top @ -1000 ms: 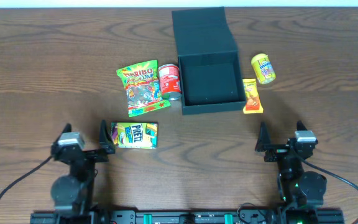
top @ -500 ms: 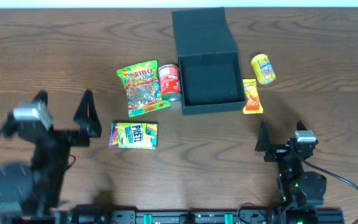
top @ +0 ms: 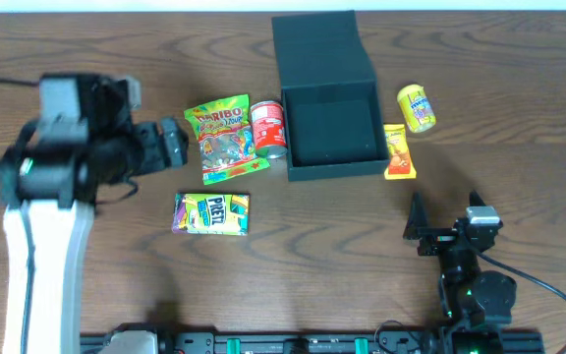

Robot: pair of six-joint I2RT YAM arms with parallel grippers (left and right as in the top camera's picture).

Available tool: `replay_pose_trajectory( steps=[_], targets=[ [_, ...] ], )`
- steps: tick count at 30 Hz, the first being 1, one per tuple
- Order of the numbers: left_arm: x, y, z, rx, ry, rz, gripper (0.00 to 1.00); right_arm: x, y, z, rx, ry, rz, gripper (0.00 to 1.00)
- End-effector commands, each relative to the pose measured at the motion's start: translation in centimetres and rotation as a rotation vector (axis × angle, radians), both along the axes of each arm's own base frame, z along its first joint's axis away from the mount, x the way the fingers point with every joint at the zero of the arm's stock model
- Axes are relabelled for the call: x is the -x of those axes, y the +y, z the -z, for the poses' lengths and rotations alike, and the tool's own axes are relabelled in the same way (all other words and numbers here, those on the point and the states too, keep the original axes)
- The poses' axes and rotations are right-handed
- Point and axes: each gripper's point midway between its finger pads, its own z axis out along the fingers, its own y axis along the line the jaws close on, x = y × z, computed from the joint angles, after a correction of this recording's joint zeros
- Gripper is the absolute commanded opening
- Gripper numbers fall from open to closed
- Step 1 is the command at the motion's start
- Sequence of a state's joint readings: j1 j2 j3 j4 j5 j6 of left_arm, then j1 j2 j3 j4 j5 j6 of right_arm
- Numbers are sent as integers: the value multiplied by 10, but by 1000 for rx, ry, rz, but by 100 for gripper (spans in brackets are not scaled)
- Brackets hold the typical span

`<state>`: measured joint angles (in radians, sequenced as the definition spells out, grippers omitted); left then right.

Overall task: Pack container
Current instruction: 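Reach the left gripper forward and grasp the green Haribo bag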

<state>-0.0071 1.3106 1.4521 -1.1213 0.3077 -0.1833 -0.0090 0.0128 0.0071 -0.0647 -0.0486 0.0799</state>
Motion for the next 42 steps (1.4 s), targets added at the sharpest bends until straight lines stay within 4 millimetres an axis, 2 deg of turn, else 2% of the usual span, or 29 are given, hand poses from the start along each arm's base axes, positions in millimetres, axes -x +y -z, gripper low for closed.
replay_pose_trajectory(
  steps=[1,5,6,11,15,18,20,24,28,42],
  targets=[
    [-11,-4,27,22,102,4,95,0,-2,1,-9,4,9,99],
    [-36,-7,62,46,183,-26,95,0,-2,1,-9,5,9,99],
    [-40,-8,75,48,226,-33,95,0,-2,1,-9,5,9,99],
    [-45,-7,130,0,392,-61,96,0,-2,1,-9,4,9,99],
    [-47,-1,164,-176,455,-57,95,0,-2,1,-9,5,9,99],
    [-55,-3,172,-312,418,-45,95,0,-2,1,-9,5,9,99],
    [-63,-11,172,-356,373,-26,95,0,-2,1,-9,5,9,99],
    [-78,-40,170,-342,283,29,95,0,-2,1,-9,5,9,99],
    [-89,-58,174,-333,230,52,95,0,-2,1,-9,5,9,99],
    [-106,-66,218,-268,269,-120,95,0,-2,1,-9,5,9,99]
  ],
)
